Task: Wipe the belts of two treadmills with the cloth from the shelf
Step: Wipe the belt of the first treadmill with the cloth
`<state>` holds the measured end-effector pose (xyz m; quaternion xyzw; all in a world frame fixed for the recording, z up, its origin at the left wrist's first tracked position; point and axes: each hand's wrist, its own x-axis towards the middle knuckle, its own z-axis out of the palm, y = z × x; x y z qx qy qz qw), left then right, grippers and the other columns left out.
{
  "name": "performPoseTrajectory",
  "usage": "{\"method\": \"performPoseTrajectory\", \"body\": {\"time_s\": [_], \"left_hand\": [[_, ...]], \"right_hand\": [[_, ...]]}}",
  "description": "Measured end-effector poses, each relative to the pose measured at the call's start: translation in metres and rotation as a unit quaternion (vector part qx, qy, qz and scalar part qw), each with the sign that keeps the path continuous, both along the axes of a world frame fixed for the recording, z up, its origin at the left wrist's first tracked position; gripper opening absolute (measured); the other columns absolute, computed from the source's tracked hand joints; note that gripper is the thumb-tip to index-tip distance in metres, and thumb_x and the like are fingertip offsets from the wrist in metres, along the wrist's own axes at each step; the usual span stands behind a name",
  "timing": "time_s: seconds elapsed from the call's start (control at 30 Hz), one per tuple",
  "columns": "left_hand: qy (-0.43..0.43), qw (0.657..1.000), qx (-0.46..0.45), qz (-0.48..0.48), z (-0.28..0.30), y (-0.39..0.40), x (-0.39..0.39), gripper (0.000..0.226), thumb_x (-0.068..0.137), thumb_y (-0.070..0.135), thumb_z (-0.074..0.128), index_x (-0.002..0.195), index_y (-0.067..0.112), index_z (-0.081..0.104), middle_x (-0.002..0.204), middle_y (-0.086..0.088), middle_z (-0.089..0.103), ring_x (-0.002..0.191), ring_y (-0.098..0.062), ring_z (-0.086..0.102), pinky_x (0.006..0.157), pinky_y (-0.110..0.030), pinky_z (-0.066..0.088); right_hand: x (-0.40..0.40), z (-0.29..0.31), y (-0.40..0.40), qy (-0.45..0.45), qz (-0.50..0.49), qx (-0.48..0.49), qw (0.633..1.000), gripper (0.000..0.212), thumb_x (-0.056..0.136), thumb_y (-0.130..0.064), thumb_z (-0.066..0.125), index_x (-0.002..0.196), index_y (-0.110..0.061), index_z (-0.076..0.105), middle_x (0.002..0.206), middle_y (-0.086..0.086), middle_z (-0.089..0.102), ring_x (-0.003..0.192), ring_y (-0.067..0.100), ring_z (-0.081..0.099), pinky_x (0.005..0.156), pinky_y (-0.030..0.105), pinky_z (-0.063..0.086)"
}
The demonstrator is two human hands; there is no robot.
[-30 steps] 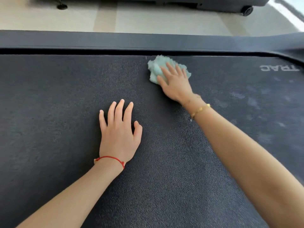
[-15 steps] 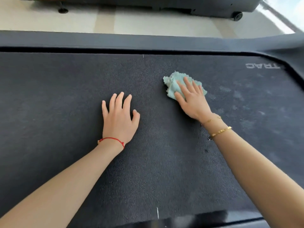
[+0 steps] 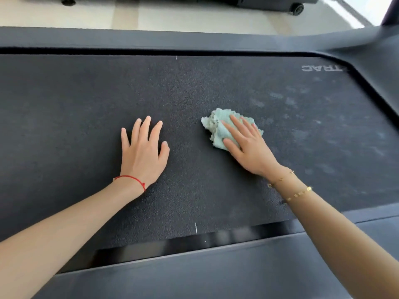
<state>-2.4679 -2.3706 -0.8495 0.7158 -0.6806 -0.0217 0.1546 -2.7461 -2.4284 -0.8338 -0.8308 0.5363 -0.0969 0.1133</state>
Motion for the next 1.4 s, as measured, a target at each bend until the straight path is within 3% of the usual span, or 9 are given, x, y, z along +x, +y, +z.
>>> {"method": "performPoseTrajectory", "body": {"time_s": [0.1, 0.3, 0.4, 0.63, 0.7, 0.87, 1.07, 1.23, 1.4], "left_hand": [[0.008, 1.0, 0.006, 0.015, 0.001, 0.005, 0.0, 0.056, 0.101, 0.035, 0.037, 0.154, 0.018, 0.031, 0.161, -0.012, 0.024, 0.15, -0.031, 0.016, 0.12, -0.059, 0.009], [0.019, 1.0, 0.0, 0.017, -0.001, 0.005, -0.001, 0.053, 0.101, 0.032, 0.035, 0.153, 0.018, 0.034, 0.16, -0.012, 0.028, 0.149, -0.031, 0.019, 0.12, -0.06, 0.009], [0.02, 1.0, -0.002, 0.021, -0.001, 0.006, -0.002, 0.052, 0.102, 0.029, 0.039, 0.153, 0.018, 0.034, 0.16, -0.012, 0.027, 0.15, -0.031, 0.018, 0.12, -0.059, 0.008], [0.022, 0.999, 0.008, 0.023, 0.0, 0.006, -0.002, 0.052, 0.103, 0.031, 0.033, 0.154, 0.02, 0.031, 0.162, -0.009, 0.024, 0.151, -0.028, 0.014, 0.121, -0.057, 0.005], [0.023, 0.999, 0.005, 0.023, -0.001, 0.007, -0.001, 0.052, 0.103, 0.03, 0.034, 0.154, 0.02, 0.031, 0.162, -0.009, 0.024, 0.151, -0.028, 0.014, 0.121, -0.057, 0.005], [0.021, 1.0, -0.003, 0.022, -0.003, 0.006, -0.001, 0.051, 0.103, 0.028, 0.036, 0.153, 0.019, 0.033, 0.161, -0.01, 0.026, 0.15, -0.029, 0.016, 0.121, -0.057, 0.006], [0.015, 1.0, 0.003, 0.023, -0.002, 0.007, -0.002, 0.051, 0.103, 0.029, 0.034, 0.154, 0.019, 0.032, 0.162, -0.01, 0.025, 0.151, -0.028, 0.015, 0.121, -0.057, 0.006], [0.006, 1.0, 0.012, 0.025, 0.001, 0.007, -0.005, 0.052, 0.103, 0.03, 0.034, 0.154, 0.018, 0.032, 0.161, -0.011, 0.025, 0.151, -0.03, 0.016, 0.121, -0.058, 0.007], [0.004, 1.0, 0.012, 0.025, 0.002, 0.009, -0.005, 0.057, 0.1, 0.037, 0.023, 0.153, 0.016, 0.034, 0.16, -0.01, 0.028, 0.15, -0.03, 0.018, 0.121, -0.057, 0.009]], "right_hand": [[0.018, -0.006, 0.011, 0.014, -0.034, -0.016, 0.999, 0.06, 0.096, -0.055, 0.022, 0.152, -0.032, 0.028, 0.162, 0.001, 0.019, 0.15, 0.032, 0.009, 0.122, 0.049, 0.003], [0.02, 0.007, 0.129, 0.022, 0.188, -0.003, 0.982, 0.053, 0.103, -0.049, 0.029, 0.154, -0.038, 0.018, 0.164, -0.006, 0.006, 0.152, 0.023, -0.002, 0.122, 0.044, -0.002], [0.008, 0.012, 0.12, 0.031, 0.224, 0.012, 0.974, 0.054, 0.103, -0.051, 0.028, 0.154, -0.039, 0.015, 0.164, -0.01, 0.003, 0.152, 0.019, -0.001, 0.123, 0.04, -0.001], [0.021, -0.004, 0.029, 0.014, -0.038, -0.016, 0.999, 0.066, 0.093, -0.058, 0.018, 0.151, -0.03, 0.031, 0.161, 0.003, 0.021, 0.149, 0.033, 0.013, 0.121, 0.045, 0.001], [0.031, -0.005, 0.05, 0.013, 0.0, -0.026, 1.0, 0.062, 0.095, -0.054, 0.023, 0.15, -0.029, 0.034, 0.161, 0.004, 0.023, 0.149, 0.035, 0.014, 0.121, 0.051, 0.006], [0.013, 0.008, 0.127, 0.025, 0.184, -0.015, 0.983, 0.053, 0.104, -0.048, 0.031, 0.154, -0.036, 0.02, 0.164, -0.007, 0.01, 0.152, 0.021, 0.004, 0.123, 0.041, 0.003], [0.0, 0.0, 0.049, 0.011, 0.044, -0.013, 0.999, 0.059, 0.097, -0.053, 0.026, 0.151, -0.03, 0.032, 0.161, 0.002, 0.022, 0.148, 0.03, 0.019, 0.121, 0.042, 0.008], [0.022, -0.003, -0.014, 0.017, -0.108, -0.012, 0.994, 0.054, 0.104, -0.045, 0.03, 0.154, -0.029, 0.022, 0.163, 0.005, 0.013, 0.15, 0.033, 0.006, 0.122, 0.046, -0.001], [0.022, -0.001, 0.049, 0.005, 0.064, -0.018, 0.998, 0.053, 0.103, -0.047, 0.026, 0.154, -0.033, 0.022, 0.163, -0.002, 0.014, 0.151, 0.027, 0.006, 0.123, 0.044, -0.001]]}}
